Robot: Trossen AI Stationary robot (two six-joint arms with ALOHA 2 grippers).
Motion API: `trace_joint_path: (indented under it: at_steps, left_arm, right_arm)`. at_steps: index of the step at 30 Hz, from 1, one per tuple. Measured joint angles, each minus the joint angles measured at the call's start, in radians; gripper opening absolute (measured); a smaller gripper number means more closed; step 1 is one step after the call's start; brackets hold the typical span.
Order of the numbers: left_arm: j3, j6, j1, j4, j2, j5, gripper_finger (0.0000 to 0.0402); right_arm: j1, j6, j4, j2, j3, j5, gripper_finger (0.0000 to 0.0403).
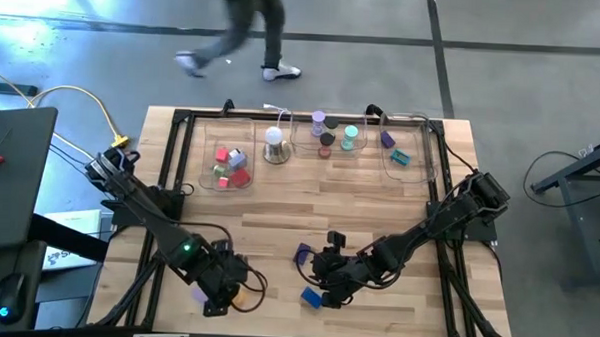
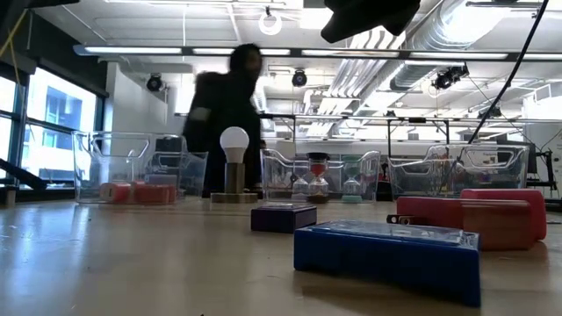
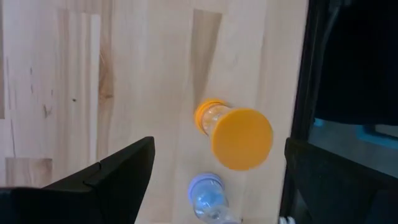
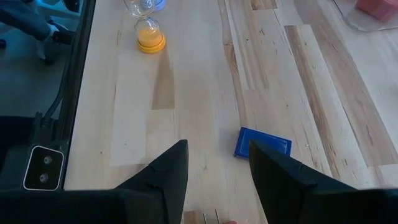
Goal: Pick & Place Office items
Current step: Put the yellow hourglass into the middle transparent bin
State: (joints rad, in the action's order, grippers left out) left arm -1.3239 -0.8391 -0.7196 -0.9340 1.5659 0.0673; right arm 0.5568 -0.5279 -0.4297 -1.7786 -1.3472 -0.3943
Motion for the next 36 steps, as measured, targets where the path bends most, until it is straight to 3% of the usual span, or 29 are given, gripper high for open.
trace_joint_path:
  at_steps: [10, 36]
  left_arm:
    - [0.0, 0.007, -0.012, 0.0, 0.075, -0.012, 0.035]
    - [-0.001, 0.003, -0.023, 0.053, 0.132, 0.011, 0.035]
  right_arm:
    - [0.0, 0.001, -0.002, 0.0, 0.0, 0.0, 0.0156]
    - [0.0, -0.002, -0.009, 0.0, 0.0, 0.004, 0.0156]
